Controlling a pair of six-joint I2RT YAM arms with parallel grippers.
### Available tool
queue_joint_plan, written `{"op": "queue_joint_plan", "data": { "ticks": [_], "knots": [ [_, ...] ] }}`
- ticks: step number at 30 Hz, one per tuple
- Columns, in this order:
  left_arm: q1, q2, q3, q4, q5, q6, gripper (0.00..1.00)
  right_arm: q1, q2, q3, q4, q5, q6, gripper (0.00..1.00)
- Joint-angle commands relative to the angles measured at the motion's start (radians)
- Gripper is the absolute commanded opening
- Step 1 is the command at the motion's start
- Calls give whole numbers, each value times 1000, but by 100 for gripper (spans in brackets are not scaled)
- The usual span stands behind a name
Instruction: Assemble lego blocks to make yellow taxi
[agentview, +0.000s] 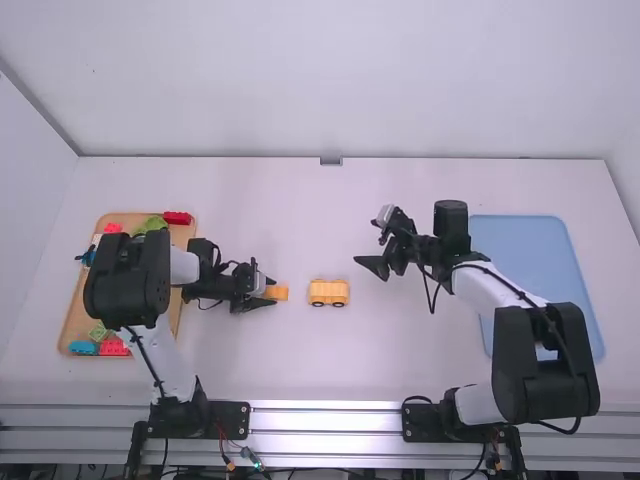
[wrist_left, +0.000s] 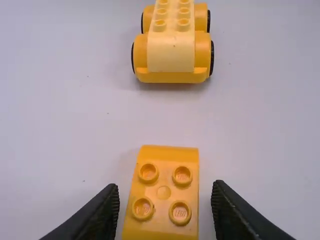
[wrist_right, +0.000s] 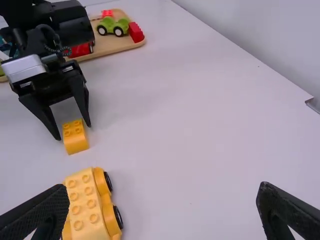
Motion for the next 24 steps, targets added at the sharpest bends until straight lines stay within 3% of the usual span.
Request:
{"op": "queue_joint_plan", "data": {
  "ticks": [1, 3, 11, 15, 19, 21, 24],
  "knots": [
    [-20, 16, -4, 7, 13, -21, 43, -2, -24, 3, -3, -7, 3, 99],
    [-21, 16, -7, 18, 11, -28, 38, -2, -24, 3, -4, -7, 3, 99],
    [-13, 16, -8, 10, -24, -43, 34, 0, -24, 3, -7, -7, 2, 99],
    [-12, 16, -8, 4, -24, -42, 45, -2, -24, 3, -7, -7, 2, 99],
    [-12, 16, -8, 2, -24, -43, 47, -2, -24, 3, -7, -7, 2, 99],
    [-12, 16, -7, 2, -25, -42, 41, -2, -24, 3, -8, -7, 2, 99],
    [-12, 16, -8, 0, -46, -43, 21, -2, -24, 3, -7, -7, 3, 99]
  ]
}}
